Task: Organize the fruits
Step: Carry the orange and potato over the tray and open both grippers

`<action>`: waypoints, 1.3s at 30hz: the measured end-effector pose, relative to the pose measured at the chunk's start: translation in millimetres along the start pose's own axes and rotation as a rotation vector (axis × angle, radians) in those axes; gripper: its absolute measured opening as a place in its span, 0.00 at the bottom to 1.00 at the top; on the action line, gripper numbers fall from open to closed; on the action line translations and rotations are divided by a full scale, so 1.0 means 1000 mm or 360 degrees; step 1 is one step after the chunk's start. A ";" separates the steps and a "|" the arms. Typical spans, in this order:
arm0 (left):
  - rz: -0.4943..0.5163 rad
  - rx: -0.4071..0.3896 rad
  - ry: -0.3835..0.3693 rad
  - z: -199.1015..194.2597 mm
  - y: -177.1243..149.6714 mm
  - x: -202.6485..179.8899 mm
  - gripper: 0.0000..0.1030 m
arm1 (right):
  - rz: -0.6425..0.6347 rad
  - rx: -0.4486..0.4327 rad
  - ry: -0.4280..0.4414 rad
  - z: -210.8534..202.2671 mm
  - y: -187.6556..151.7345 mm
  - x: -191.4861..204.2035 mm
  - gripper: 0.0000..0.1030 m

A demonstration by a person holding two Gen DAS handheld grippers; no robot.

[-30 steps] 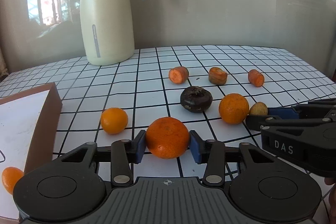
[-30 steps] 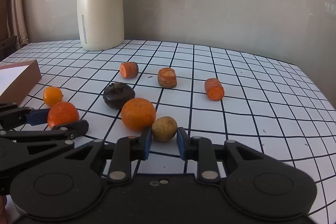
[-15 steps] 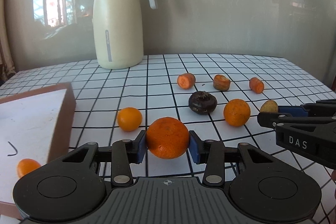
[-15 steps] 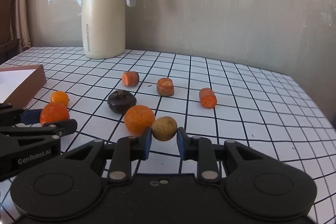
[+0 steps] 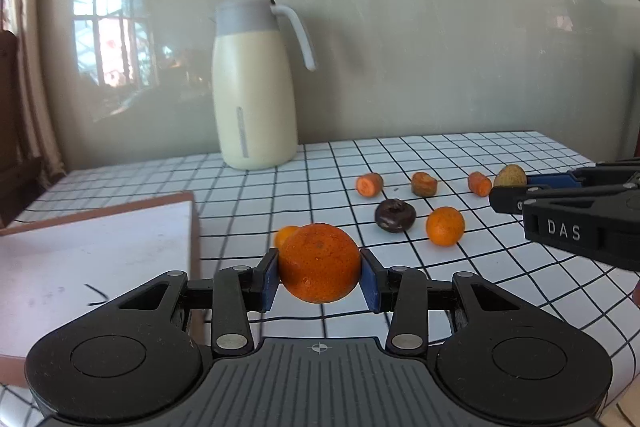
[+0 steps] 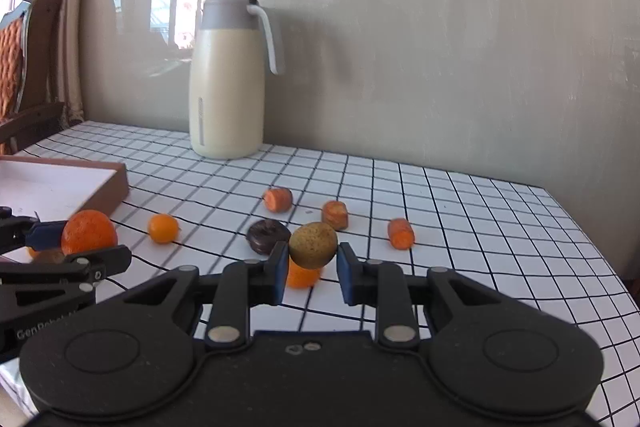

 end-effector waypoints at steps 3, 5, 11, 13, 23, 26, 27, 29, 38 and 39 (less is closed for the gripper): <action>-0.0013 -0.0002 0.0029 -0.012 -0.005 0.008 0.41 | -0.0003 -0.0018 0.0026 -0.008 0.003 0.008 0.17; -0.0030 -0.0005 0.0047 -0.019 -0.008 0.015 0.41 | -0.0005 -0.0024 0.0051 -0.012 0.004 0.015 0.17; -0.0059 -0.0039 0.0114 -0.037 -0.009 0.039 0.41 | -0.0048 -0.0058 0.0145 -0.022 0.008 0.042 0.17; -0.0067 -0.0053 0.0142 -0.041 -0.009 0.048 0.41 | -0.0069 -0.0066 0.0181 -0.023 0.009 0.053 0.17; -0.0147 -0.0068 0.0277 -0.054 -0.012 0.100 0.41 | -0.0125 -0.0111 0.0308 -0.023 0.019 0.105 0.17; -0.0169 -0.0069 0.0318 -0.057 -0.015 0.117 0.41 | -0.0140 -0.0122 0.0339 -0.021 0.022 0.119 0.17; -0.0176 -0.0068 0.0333 -0.059 -0.017 0.123 0.41 | -0.0146 -0.0124 0.0348 -0.021 0.022 0.124 0.17; -0.0195 -0.0065 0.0366 -0.062 -0.020 0.135 0.41 | -0.0156 -0.0122 0.0370 -0.018 0.023 0.133 0.17; -0.0292 -0.0055 0.0519 -0.070 -0.033 0.196 0.41 | -0.0174 -0.0150 0.0448 -0.016 0.028 0.165 0.17; -0.0298 -0.0056 0.0533 -0.071 -0.035 0.201 0.41 | -0.0172 -0.0149 0.0457 -0.015 0.028 0.168 0.17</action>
Point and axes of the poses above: each gripper's, at about its wrist camera, not at the fingertips, and z roughly the way its jaws point, x to its left, y to its top, the point moved 7 cm from there along z, roughly the way its jaws point, and after that the axes turned 1 degree about x, right-handed, at the moved point
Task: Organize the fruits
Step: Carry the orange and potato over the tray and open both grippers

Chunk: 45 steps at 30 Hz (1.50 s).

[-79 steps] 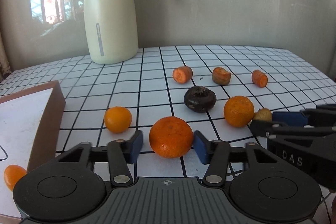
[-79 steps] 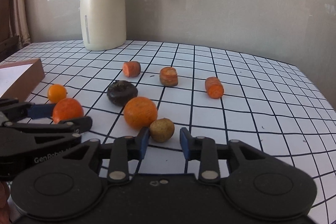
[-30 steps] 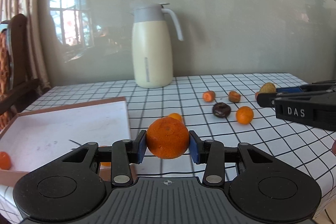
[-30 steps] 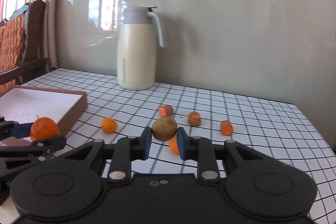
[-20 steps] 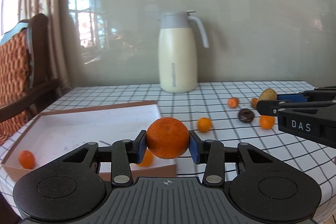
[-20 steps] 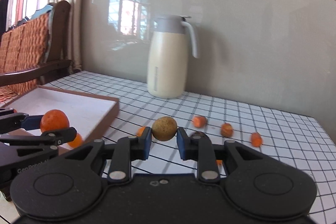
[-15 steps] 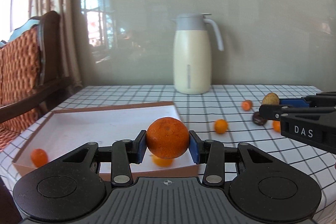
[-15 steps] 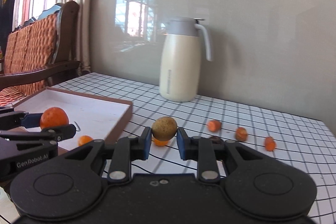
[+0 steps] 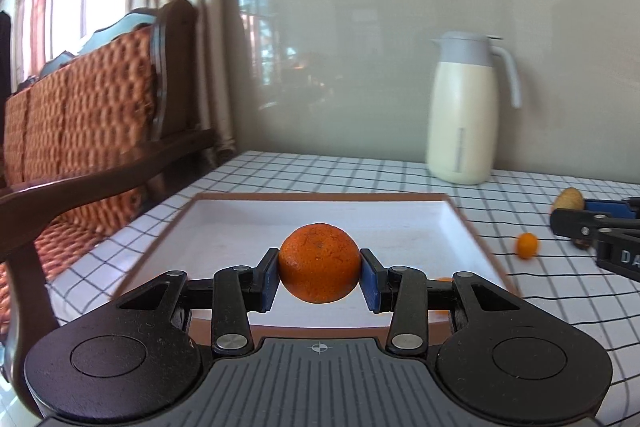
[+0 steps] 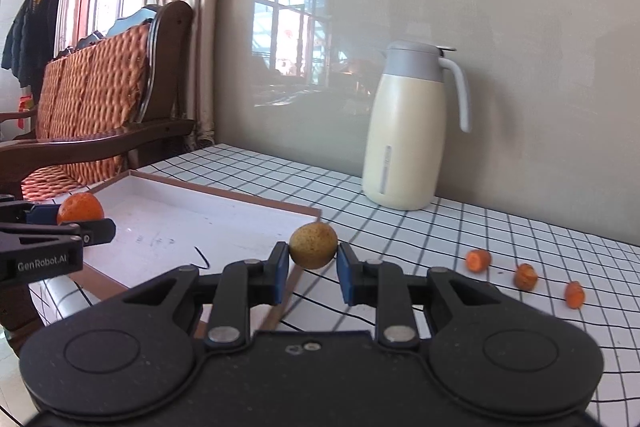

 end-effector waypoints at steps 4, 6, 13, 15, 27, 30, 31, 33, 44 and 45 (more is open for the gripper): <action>-0.0024 0.0012 0.0043 0.005 -0.002 0.018 0.41 | 0.0006 0.0004 0.0028 0.008 0.002 0.009 0.17; -0.0026 0.0009 0.0068 0.007 -0.003 0.026 0.41 | 0.0008 -0.0001 0.0041 0.012 0.002 0.014 0.17; -0.0060 0.0023 0.0141 0.018 -0.006 0.054 0.41 | 0.0030 -0.0010 0.0072 0.025 0.007 0.025 0.17; -0.0059 0.0020 0.0159 0.020 -0.006 0.060 0.41 | 0.0034 -0.0006 0.0078 0.028 0.007 0.027 0.17; -0.0070 0.0024 0.0168 0.033 -0.005 0.072 0.41 | 0.0029 0.0015 0.0108 0.044 0.006 0.041 0.17; -0.0077 0.0024 0.0163 0.036 -0.004 0.073 0.41 | 0.0029 0.0015 0.0108 0.049 0.007 0.042 0.17; -0.0077 0.0027 0.0163 0.037 -0.004 0.072 0.41 | 0.0030 0.0015 0.0109 0.051 0.007 0.042 0.17; -0.0078 0.0031 0.0155 0.040 -0.004 0.072 0.41 | 0.0028 0.0022 0.0109 0.056 0.007 0.044 0.17; -0.0099 0.0058 0.0157 0.056 -0.005 0.076 0.41 | 0.0031 0.0039 0.0127 0.074 0.007 0.052 0.17; -0.0103 0.0063 0.0158 0.058 -0.006 0.077 0.41 | 0.0035 0.0044 0.0129 0.075 0.007 0.051 0.17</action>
Point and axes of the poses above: each gripper's, at about its wrist camera, not at the fingertips, and z roughly the way its jaws point, x to its left, y to its top, the point moved 7 cm from there along z, roughly the way its jaws point, and after that the axes turned 1 degree about x, right-handed, at the moved point
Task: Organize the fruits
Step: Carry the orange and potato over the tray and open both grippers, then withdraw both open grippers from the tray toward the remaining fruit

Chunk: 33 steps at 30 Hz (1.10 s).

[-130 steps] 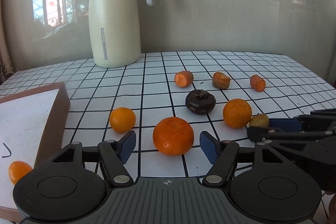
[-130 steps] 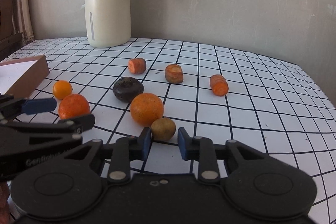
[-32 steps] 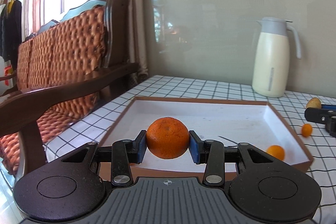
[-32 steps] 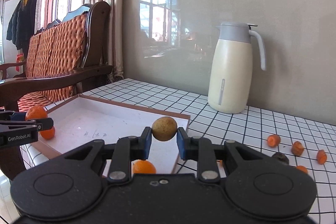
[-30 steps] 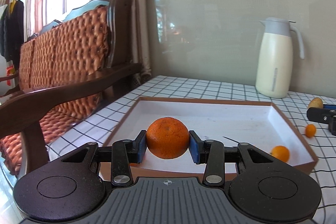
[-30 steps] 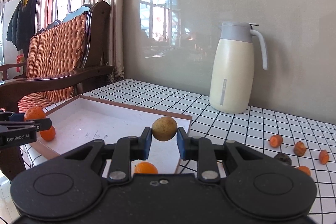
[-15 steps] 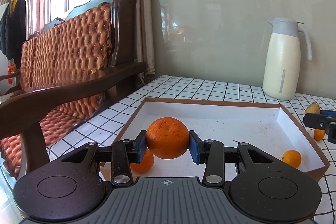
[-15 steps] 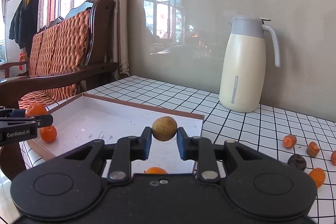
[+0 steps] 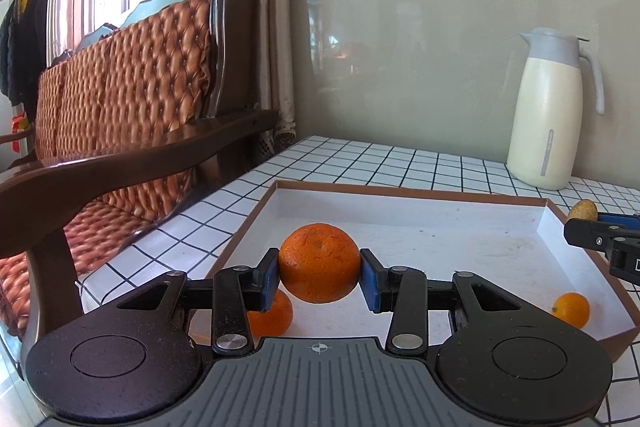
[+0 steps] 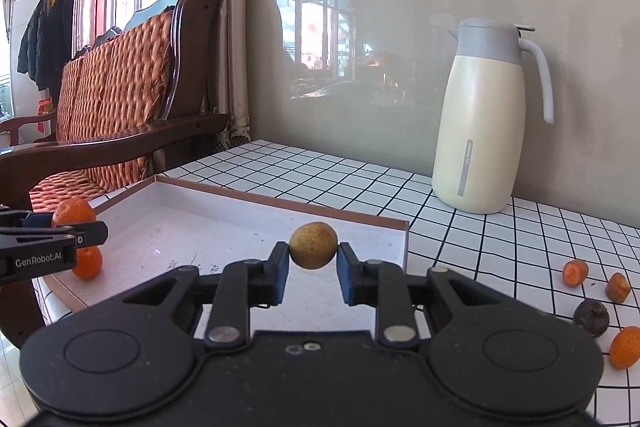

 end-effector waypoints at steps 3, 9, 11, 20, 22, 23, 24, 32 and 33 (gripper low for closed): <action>-0.0012 0.0003 0.0009 0.005 0.001 0.003 0.41 | 0.0004 -0.0002 0.0004 0.004 0.002 0.001 0.17; -0.0025 -0.0088 0.0081 0.011 0.006 0.007 0.77 | 0.0013 0.0018 -0.0031 0.016 -0.001 -0.002 0.53; -0.0005 -0.0144 0.0112 0.006 0.009 0.009 0.91 | 0.0029 0.0020 -0.0046 0.017 0.000 -0.005 0.55; -0.0033 -0.0129 0.0127 0.004 0.008 0.021 0.91 | 0.0052 -0.0011 -0.0056 0.011 0.002 -0.008 0.56; -0.0028 -0.0125 0.0123 0.003 0.008 0.021 0.91 | 0.0051 -0.0013 -0.0059 0.011 0.002 -0.009 0.61; -0.0024 -0.0123 0.0119 0.003 0.008 0.020 0.91 | 0.0049 -0.0020 -0.0062 0.009 0.002 -0.010 0.70; -0.0022 -0.0123 0.0117 0.002 0.008 0.020 0.91 | 0.0048 -0.0028 -0.0064 0.008 0.002 -0.010 0.78; -0.0008 -0.0125 0.0121 -0.002 0.007 0.014 0.96 | 0.0020 -0.0051 -0.0069 0.002 0.004 -0.010 0.94; -0.0007 -0.0129 0.0120 -0.003 0.007 0.013 0.96 | 0.0015 -0.0057 -0.0069 0.001 0.004 -0.010 0.94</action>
Point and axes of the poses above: each gripper's, at about its wrist camera, not at the fingertips, and z roughly the way its jaws point, x to its left, y to its top, the point moved 7 cm from there along z, roughly the way its jaws point, and after that the axes turned 1 degree about x, right-handed, at the moved point
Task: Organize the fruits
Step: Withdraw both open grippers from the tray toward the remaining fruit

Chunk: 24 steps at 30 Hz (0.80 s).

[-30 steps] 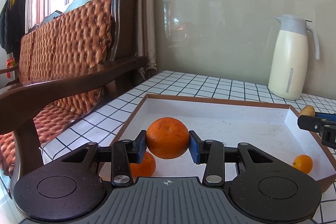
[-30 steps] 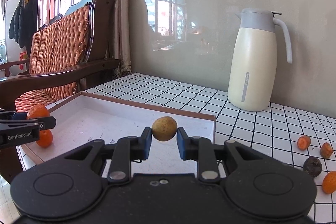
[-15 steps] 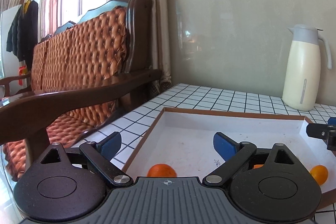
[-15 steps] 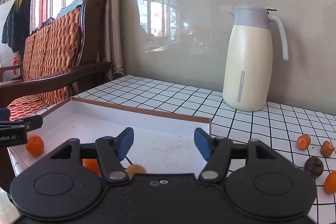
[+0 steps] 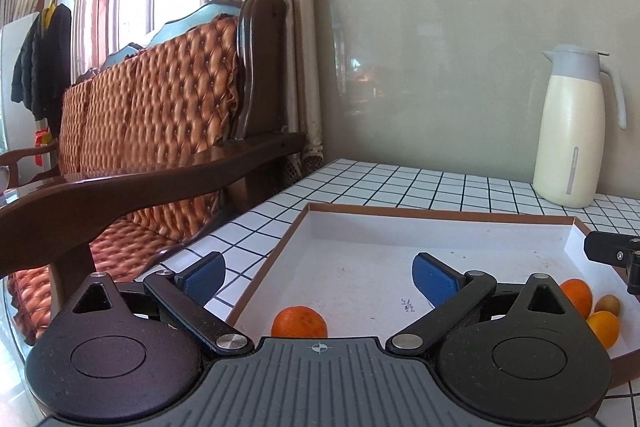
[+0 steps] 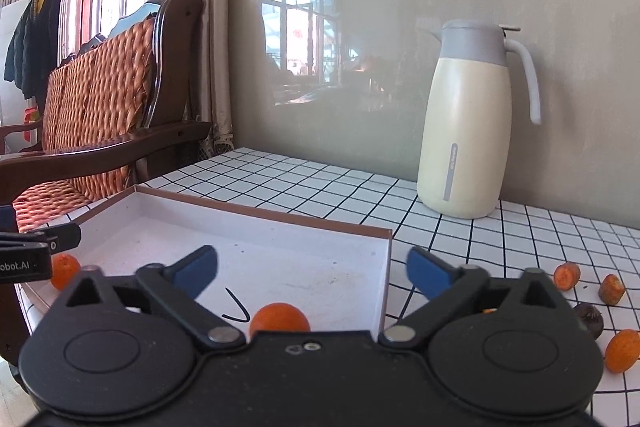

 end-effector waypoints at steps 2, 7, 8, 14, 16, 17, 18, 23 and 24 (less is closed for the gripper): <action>0.0000 -0.0012 0.0000 -0.002 0.001 -0.002 0.97 | -0.0005 0.0000 -0.0007 -0.002 0.000 -0.001 0.94; 0.0022 -0.0044 -0.0014 -0.011 0.003 -0.008 0.98 | -0.0046 0.0000 -0.0055 -0.008 -0.002 -0.007 0.94; 0.0028 -0.0048 -0.0018 -0.013 0.003 -0.010 0.99 | -0.0052 0.0000 -0.0059 -0.010 -0.002 -0.009 0.94; 0.0046 -0.0078 -0.0053 -0.023 0.006 -0.024 1.00 | -0.0080 -0.0005 -0.0116 -0.021 -0.005 -0.022 0.94; 0.0055 -0.0081 -0.0074 -0.025 0.007 -0.031 1.00 | -0.0086 -0.0012 -0.0136 -0.026 -0.005 -0.029 0.94; 0.0061 -0.0083 -0.0083 -0.026 0.007 -0.034 1.00 | -0.0090 -0.0014 -0.0154 -0.028 -0.006 -0.032 0.94; 0.0068 -0.0088 -0.0094 -0.028 0.008 -0.039 1.00 | -0.0095 -0.0017 -0.0171 -0.030 -0.006 -0.036 0.94; 0.0115 -0.0103 -0.0159 -0.034 0.011 -0.064 1.00 | -0.0076 -0.0012 -0.0223 -0.041 -0.009 -0.059 0.94; 0.0127 -0.0106 -0.0170 -0.035 0.011 -0.070 1.00 | -0.0074 -0.0009 -0.0234 -0.043 -0.010 -0.064 0.94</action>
Point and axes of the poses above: each gripper's, at about its wrist camera, not at the fingertips, and z roughly the way its jaws point, x to its left, y to its top, the point moved 7 cm from there along z, roughly the way its jaws point, and after that the axes turned 1 degree about x, right-handed, at the moved point
